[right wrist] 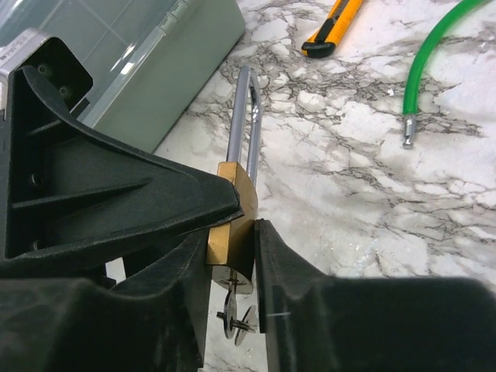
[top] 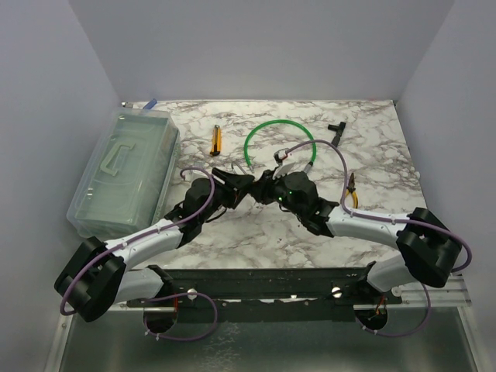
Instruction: Unlock with the key
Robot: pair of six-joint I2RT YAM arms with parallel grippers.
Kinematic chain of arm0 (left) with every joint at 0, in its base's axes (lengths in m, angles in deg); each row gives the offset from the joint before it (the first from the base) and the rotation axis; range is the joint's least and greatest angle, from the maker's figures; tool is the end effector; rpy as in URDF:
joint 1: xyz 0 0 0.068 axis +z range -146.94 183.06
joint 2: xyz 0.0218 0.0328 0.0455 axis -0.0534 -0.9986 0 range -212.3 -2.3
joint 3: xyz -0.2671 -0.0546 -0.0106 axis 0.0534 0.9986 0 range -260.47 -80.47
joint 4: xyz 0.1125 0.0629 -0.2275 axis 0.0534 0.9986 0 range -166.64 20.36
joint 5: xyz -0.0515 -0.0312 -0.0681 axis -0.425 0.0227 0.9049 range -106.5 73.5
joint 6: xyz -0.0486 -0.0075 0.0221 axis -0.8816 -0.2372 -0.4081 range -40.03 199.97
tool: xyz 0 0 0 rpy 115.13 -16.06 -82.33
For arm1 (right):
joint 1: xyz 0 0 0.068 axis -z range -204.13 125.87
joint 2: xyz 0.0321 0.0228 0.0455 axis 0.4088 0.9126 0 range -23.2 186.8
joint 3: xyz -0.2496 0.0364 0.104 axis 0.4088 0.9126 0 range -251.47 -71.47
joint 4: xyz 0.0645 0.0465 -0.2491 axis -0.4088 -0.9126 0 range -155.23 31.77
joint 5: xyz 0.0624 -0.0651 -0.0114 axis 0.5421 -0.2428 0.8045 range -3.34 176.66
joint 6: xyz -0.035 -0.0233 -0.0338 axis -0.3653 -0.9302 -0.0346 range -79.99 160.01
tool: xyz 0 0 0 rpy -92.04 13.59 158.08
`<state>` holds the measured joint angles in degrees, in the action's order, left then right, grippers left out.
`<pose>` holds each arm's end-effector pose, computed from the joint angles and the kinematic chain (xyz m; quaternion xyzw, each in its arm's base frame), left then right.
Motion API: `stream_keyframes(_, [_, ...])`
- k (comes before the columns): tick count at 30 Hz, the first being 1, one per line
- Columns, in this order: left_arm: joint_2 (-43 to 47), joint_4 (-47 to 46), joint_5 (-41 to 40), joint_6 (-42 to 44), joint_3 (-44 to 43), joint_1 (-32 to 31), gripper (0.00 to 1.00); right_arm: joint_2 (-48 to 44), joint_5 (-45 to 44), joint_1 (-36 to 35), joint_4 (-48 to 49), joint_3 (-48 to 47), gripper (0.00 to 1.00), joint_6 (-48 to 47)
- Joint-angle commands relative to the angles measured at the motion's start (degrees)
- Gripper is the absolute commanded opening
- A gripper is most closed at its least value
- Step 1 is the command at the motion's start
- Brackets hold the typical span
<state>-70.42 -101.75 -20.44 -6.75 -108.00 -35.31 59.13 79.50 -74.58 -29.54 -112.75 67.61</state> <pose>0.1994 -0.1546 0.2154 -0.3447 0.7171 -0.5243 0.3033 0.2045 0.2406 0.2360 -0.1157 0.7699 0.3562 0.5167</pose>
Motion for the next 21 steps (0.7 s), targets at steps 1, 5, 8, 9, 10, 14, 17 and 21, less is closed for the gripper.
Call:
stream_keyframes(1, [0.7, -3.55, 0.3, -3.34, -2.18, -0.16, 0.0, 1.53, -2.49, -0.75, 0.86, -2.58, 0.21, -0.78])
stream_keyframes(5, [0.94, -3.55, 0.05, -3.28, -1.49, -0.16, 0.07, 1.36, -2.69, -1.13, 0.36, -2.74, 0.01, -0.88])
stream_keyframes(8, [1.44, -3.63, -0.34, -2.6, -0.73, -0.21, 0.21, 0.56, -2.99, -1.14, 0.23, -2.25, 0.0, -0.88])
stream_keyframes(9, [1.62, -3.56, -0.31, -2.02, -0.57, -0.17, 0.28, 0.18, -3.22, -1.14, 0.23, -2.08, 0.0, -0.86])
stream_keyframes(10, [1.85, -3.55, -0.2, -1.15, -0.38, -0.18, 0.37, -0.26, -3.21, -1.14, 0.18, -1.94, 0.0, -0.86])
stream_keyframes(14, [3.35, -3.55, 0.24, 1.47, 0.77, -0.21, 0.74, -2.98, -3.57, -1.14, -0.25, -0.94, 0.0, -0.75])
stream_keyframes(17, [5.01, -3.47, 0.54, 3.09, 2.57, -0.1, 0.89, -5.49, -3.8, -1.14, -0.61, 0.19, 0.0, -0.35])
stream_keyframes(21, [8.54, -3.46, 1.42, 7.55, 5.03, -0.05, 0.95, -9.36, -3.75, -1.14, -2.35, 1.44, 0.0, 0.3])
